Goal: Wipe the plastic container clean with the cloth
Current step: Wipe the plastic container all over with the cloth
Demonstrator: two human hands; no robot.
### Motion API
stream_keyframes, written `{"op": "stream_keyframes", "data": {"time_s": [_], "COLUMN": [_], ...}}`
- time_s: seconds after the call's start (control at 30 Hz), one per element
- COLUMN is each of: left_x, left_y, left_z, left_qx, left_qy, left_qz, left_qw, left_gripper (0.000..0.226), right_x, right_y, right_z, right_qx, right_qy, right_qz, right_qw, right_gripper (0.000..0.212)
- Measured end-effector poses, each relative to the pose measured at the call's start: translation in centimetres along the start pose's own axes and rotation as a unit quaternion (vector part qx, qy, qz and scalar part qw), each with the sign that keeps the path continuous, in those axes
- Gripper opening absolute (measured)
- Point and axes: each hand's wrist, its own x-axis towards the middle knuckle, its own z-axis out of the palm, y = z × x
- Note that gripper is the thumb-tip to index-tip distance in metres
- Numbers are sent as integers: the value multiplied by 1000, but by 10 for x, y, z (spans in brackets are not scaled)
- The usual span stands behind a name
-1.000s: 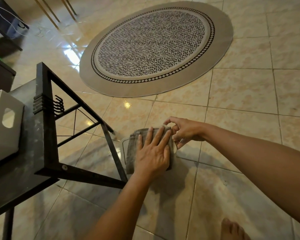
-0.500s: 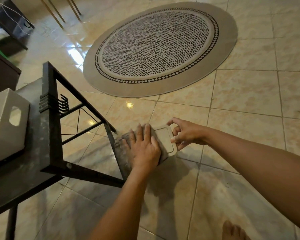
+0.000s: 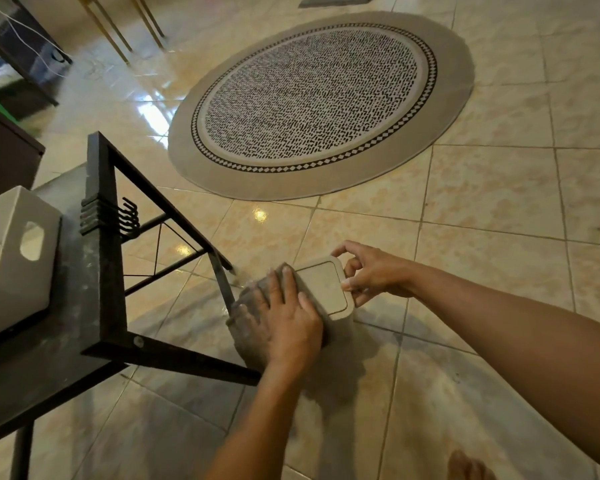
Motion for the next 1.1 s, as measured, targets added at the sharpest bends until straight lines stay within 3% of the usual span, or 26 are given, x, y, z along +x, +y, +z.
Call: {"op": "stream_keyframes", "data": {"time_s": [0.1,0.27,0.4,0.5,0.63,0.73,0.83,0.93,1.1], "left_x": [-14,17,26,30,33,36,35,36,33], "left_y": [26,17,5,2,5,13,21,23,23], "left_z": [13,9,-1,-5,-1,3,7,9,8], "left_qx": [36,59,89,97,70,19,14,12,30], "left_qy": [5,18,-9,-18,3,27,17,1,-7], "left_qz": [94,140,242,276,206,107,142,167,130], "left_qw": [995,988,966,956,976,994,990,986,991], "left_gripper": [62,60,62,63,61,61,58,57,60], "right_x": [-2,-16,-8,1,-1,-16,-26,-21,-10], "right_y": [0,11,0,-13,-9,0,3,2,4], "right_z": [-1,8,-12,-16,-14,-21,-21,-21,-9], "right_qx": [12,46,-122,-171,-126,-32,-60,-61,-16], "right_qy": [3,51,95,87,64,2,-60,-12,24], "right_qz": [1,28,30,-12,-16,52,114,71,15], "right_qw": [1000,997,988,981,990,998,990,996,999], "right_gripper": [52,50,28,27,35,47,57,65,79]}}
